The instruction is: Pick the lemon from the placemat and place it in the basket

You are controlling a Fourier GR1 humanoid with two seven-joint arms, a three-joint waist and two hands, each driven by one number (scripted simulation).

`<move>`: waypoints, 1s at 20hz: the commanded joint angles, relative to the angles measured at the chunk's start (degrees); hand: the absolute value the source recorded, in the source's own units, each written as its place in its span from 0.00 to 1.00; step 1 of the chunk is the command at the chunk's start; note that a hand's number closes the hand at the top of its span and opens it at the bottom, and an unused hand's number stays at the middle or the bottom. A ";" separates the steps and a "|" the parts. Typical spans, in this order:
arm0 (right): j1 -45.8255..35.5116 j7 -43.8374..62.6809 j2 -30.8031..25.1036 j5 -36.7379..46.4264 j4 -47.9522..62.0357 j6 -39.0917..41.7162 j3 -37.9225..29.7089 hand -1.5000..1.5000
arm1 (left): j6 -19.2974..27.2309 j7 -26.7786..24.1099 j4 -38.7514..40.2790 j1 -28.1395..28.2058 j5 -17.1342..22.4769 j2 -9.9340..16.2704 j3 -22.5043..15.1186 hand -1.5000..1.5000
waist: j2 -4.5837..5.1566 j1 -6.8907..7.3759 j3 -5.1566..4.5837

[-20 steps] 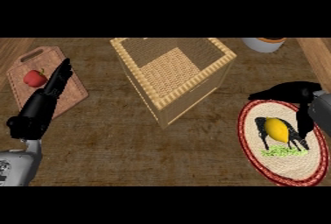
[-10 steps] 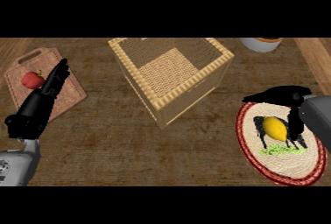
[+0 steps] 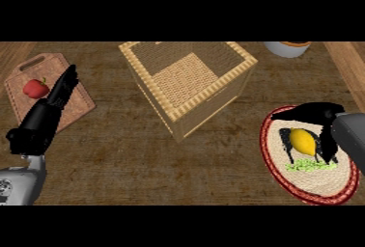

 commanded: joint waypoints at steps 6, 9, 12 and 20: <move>-0.73 -3.08 3.64 4.11 7.00 0.77 -2.40 0.00 | -2.12 0.01 2.80 -2.38 -0.27 -0.05 2.92 0.50 | 0.01 -0.03 0.01; 0.98 -6.79 2.84 6.21 8.24 -1.80 -1.24 0.00 | -0.99 -2.90 2.88 0.25 -2.00 -2.14 1.46 0.50 | 0.01 -0.07 0.00; -1.60 -6.45 4.71 6.15 12.69 -0.88 -2.66 1.00 | -1.19 -4.77 3.32 1.17 -1.98 -2.53 1.89 0.50 | 0.16 0.45 0.02; -1.21 -7.94 7.78 7.54 13.92 -6.64 -3.16 1.00 | -2.22 -2.27 3.66 -2.70 -2.59 -1.63 2.64 0.50 | 0.30 0.41 0.05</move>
